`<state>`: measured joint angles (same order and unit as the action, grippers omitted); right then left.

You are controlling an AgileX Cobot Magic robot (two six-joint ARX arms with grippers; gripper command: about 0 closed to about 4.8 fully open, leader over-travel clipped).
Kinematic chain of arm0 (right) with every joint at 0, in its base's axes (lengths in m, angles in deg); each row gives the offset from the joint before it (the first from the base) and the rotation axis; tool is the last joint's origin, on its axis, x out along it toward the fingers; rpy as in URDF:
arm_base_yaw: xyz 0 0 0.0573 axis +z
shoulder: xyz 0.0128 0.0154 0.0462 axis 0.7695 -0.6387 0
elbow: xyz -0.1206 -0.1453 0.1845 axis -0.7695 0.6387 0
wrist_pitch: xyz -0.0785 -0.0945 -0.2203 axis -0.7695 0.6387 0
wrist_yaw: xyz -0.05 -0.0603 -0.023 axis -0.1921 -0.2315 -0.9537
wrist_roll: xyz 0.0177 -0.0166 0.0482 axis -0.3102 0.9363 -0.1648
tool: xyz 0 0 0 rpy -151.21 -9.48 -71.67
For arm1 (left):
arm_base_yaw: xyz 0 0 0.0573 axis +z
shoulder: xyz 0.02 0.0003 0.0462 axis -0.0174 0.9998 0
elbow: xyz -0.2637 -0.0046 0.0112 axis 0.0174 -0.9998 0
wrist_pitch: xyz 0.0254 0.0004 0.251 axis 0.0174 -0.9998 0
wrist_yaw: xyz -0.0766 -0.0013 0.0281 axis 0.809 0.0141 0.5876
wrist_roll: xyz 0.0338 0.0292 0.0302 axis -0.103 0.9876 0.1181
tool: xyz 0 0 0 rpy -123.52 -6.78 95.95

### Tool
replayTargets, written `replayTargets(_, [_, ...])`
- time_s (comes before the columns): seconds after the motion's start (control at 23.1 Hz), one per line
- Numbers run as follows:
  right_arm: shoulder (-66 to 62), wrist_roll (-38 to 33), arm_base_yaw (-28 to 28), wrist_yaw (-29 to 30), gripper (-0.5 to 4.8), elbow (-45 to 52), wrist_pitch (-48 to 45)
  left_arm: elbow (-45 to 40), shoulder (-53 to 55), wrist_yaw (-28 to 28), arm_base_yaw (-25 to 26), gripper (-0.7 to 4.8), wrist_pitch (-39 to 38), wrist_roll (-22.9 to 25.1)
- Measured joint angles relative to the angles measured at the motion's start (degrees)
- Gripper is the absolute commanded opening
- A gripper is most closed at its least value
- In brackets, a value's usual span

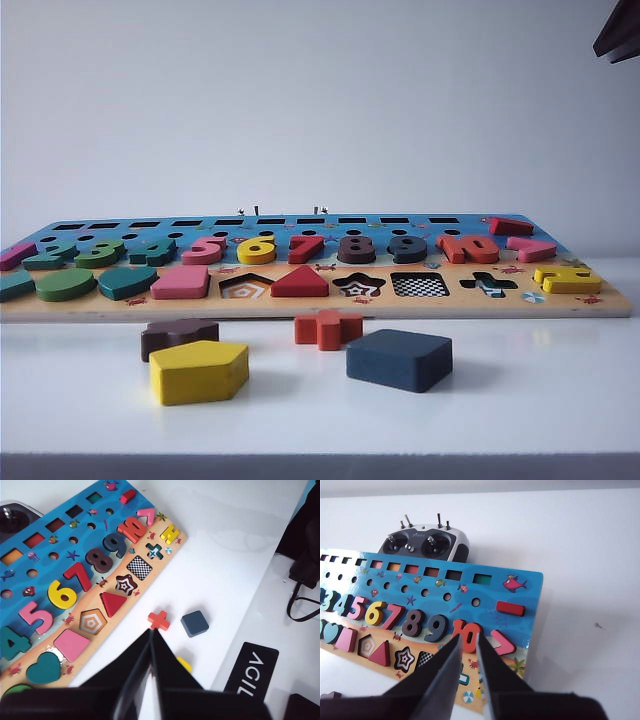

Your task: Insert the cube into the slot.

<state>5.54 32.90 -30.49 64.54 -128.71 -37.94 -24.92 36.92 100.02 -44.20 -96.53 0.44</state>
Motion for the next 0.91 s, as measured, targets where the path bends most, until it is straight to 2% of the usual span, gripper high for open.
replayTargets(0.26, [0.28,0.02,3.56,0.9,0.86,0.0,2.32,1.62,4.17,1.01,-0.35,0.17,-0.22,-1.14])
replayTargets(0.35, [0.26,0.02,4.83,1.18,1.12,0.0,2.84,1.6,5.35,1.03,-0.35,0.17,-0.61,-1.22])
replayTargets(0.48, [0.26,0.02,6.21,2.16,1.89,0.0,3.02,1.57,6.4,1.01,-0.35,0.17,-2.05,-1.33])
replayTargets(0.74, [0.22,0.02,8.13,6.95,2.67,-0.22,3.58,1.55,6.95,1.03,-0.35,0.17,-2.71,-1.33])
replayTargets(0.91, [-0.63,0.02,10.64,10.08,3.16,-3.89,6.93,1.53,7.5,1.01,-0.33,0.17,-2.73,-1.33])
